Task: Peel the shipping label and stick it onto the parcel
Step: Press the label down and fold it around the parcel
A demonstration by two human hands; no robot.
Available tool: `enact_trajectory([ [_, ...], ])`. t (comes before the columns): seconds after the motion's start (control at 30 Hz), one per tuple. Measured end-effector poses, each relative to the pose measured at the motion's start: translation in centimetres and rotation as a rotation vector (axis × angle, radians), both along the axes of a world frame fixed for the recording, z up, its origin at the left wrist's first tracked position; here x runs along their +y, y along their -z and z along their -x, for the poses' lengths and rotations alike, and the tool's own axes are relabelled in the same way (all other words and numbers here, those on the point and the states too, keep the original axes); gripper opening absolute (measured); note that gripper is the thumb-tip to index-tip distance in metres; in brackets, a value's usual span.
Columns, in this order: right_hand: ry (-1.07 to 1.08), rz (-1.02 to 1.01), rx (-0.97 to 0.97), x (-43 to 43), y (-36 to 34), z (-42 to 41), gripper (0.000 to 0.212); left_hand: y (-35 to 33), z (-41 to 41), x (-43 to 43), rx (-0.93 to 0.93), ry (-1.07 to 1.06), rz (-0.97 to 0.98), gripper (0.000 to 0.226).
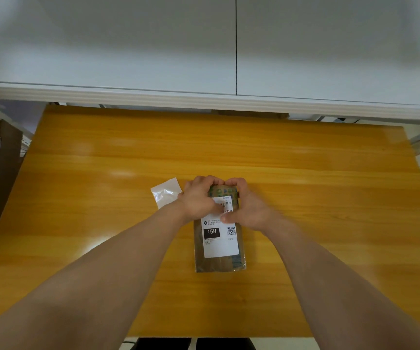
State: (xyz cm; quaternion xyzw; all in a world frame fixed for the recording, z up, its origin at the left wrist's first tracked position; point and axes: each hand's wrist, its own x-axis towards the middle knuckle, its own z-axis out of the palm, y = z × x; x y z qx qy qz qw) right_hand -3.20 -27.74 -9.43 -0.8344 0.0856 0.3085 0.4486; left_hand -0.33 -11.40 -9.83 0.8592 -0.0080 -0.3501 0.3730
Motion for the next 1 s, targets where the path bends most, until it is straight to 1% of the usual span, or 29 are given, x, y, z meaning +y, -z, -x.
enact_trajectory([
  [0.07,-0.022,0.021,0.007,0.1,0.1,0.1,0.093,-0.5,0.2,0.0,0.009,0.049,-0.052,0.079],
  [0.17,0.008,0.002,-0.011,0.1,-0.1,0.2,0.083,-0.6,0.5,-0.3,-0.021,0.049,-0.100,0.083],
  [0.3,0.124,-0.035,-0.065,0.6,0.1,0.3,0.057,-0.2,0.9,-0.7,-0.068,-0.040,-0.097,0.073],
  [0.47,0.226,-0.002,-0.115,1.4,1.1,0.4,0.045,-0.1,1.1,-1.2,-0.105,-0.105,-0.101,0.053],
  [0.57,0.261,0.015,-0.138,1.7,1.4,0.5,0.037,0.0,1.1,-1.3,-0.107,-0.153,-0.075,0.049],
  [0.73,0.265,0.053,-0.153,1.8,1.4,0.2,0.018,0.3,1.1,-1.5,-0.112,-0.233,-0.053,0.039],
  [0.8,0.242,0.023,-0.129,1.6,1.1,0.1,0.018,0.6,1.1,-1.6,-0.107,-0.260,-0.029,0.038],
  [0.87,0.236,0.019,-0.121,1.5,0.7,0.0,0.024,0.8,1.1,-1.6,-0.106,-0.325,0.007,0.037],
  [0.93,0.271,0.046,-0.122,1.2,0.3,0.0,0.032,0.8,1.2,-1.8,-0.109,-0.426,0.023,0.038],
  [1.0,0.303,0.116,-0.101,0.9,-0.2,-0.1,0.038,0.7,1.4,-2.0,-0.108,-0.533,0.003,0.041],
])
